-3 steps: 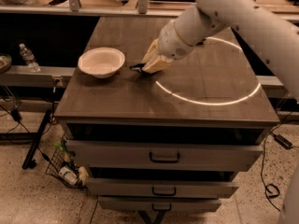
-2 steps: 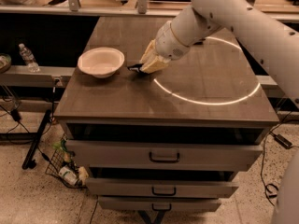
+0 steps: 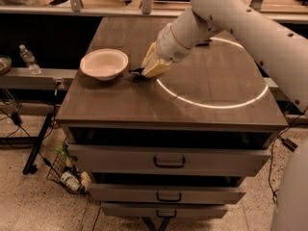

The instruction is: Move rxbar blueberry near paper bowl

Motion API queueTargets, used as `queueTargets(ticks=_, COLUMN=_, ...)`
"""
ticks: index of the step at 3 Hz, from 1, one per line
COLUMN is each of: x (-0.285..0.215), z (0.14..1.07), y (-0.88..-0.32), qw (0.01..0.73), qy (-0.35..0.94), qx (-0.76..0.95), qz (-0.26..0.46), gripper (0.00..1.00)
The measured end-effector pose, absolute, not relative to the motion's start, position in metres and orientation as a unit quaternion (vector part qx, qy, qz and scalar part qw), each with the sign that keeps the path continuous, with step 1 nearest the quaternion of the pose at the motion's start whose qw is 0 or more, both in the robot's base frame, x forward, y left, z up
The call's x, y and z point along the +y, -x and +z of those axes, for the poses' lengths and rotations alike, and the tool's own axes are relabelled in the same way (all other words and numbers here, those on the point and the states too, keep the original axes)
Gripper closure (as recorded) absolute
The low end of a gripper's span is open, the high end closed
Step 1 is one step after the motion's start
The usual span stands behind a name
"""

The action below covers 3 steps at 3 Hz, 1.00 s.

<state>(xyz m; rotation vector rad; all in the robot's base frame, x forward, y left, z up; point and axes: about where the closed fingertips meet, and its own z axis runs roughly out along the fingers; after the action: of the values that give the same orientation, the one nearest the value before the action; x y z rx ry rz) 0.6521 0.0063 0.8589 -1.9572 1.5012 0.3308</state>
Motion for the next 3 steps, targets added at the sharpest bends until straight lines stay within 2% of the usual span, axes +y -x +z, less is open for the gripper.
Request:
queueTargets(ticks=1, x=0.006, z=0.862, y=-0.654, qw=0.323, qy=0.744, qx=0.572, qz=0.121, gripper=0.13)
queueTargets(ticks=2, x=-0.002, z=0.878, y=-0.66, qw=0.331, qy=0.736, qx=0.581, qz=0.106, gripper=0.0)
queueTargets(ticks=3, x=-0.035, z=0.924, y=-0.671, qw=0.356, qy=0.708, qx=0.605, qz=0.079, gripper=0.0)
